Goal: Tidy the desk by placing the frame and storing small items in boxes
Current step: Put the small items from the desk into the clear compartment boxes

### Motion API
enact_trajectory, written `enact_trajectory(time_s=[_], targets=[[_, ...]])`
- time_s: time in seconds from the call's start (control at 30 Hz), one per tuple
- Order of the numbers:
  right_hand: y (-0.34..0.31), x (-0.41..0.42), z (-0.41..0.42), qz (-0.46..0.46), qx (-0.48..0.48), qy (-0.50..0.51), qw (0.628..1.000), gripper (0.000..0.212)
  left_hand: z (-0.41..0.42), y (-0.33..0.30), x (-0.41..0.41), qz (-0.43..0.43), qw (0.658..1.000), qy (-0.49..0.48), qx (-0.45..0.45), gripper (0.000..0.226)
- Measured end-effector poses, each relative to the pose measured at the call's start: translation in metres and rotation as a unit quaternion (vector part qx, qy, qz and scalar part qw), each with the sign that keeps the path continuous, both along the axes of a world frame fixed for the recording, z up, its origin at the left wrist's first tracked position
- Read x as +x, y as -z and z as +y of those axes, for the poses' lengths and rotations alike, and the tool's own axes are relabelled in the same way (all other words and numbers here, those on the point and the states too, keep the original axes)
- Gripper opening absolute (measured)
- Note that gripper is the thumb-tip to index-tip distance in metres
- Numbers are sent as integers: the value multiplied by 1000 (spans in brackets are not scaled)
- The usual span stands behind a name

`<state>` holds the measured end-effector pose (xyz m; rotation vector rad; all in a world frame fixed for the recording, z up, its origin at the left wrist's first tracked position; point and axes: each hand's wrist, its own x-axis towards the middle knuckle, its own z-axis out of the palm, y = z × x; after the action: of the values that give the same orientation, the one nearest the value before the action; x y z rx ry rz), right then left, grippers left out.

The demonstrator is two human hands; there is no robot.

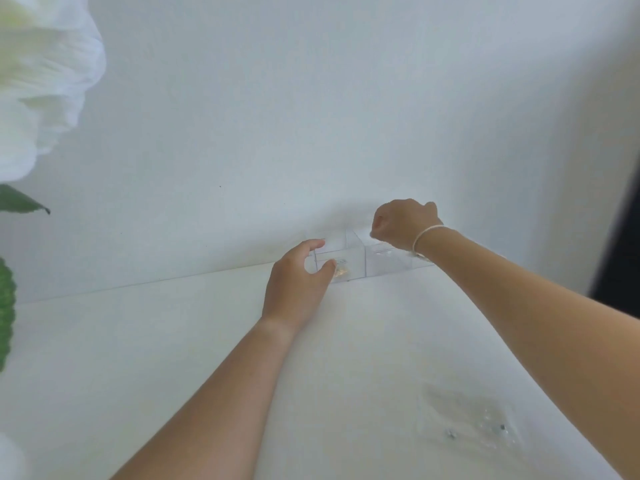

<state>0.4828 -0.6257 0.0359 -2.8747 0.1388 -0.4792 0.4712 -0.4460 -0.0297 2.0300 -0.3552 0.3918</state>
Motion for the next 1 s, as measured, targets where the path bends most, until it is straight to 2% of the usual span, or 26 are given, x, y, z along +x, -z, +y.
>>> enact_trajectory(time_s=[0.13,0.23,0.47,0.73,0.87,1.0], targets=[[14,-43,-2,-200,108,-57,972,12,0,-2,-2,6,1000,0,-5,36],[24,-89,2,-251,171,-93,948,11,1,-8,-12,-2,1000,-8,-21,37],[44,-170,25,-164,179,-157,957,5,21,-7,-78,-5,999,0,-50,39],[38,-253,53,-112,212,-232,943,7,65,-8,-187,31,997,47,-52,34],[25,-289,55,4,226,-296,928,13,89,-11,-233,63,992,103,-36,24],[26,-307,63,142,130,-343,919,29,113,-9,-264,64,980,186,26,21]])
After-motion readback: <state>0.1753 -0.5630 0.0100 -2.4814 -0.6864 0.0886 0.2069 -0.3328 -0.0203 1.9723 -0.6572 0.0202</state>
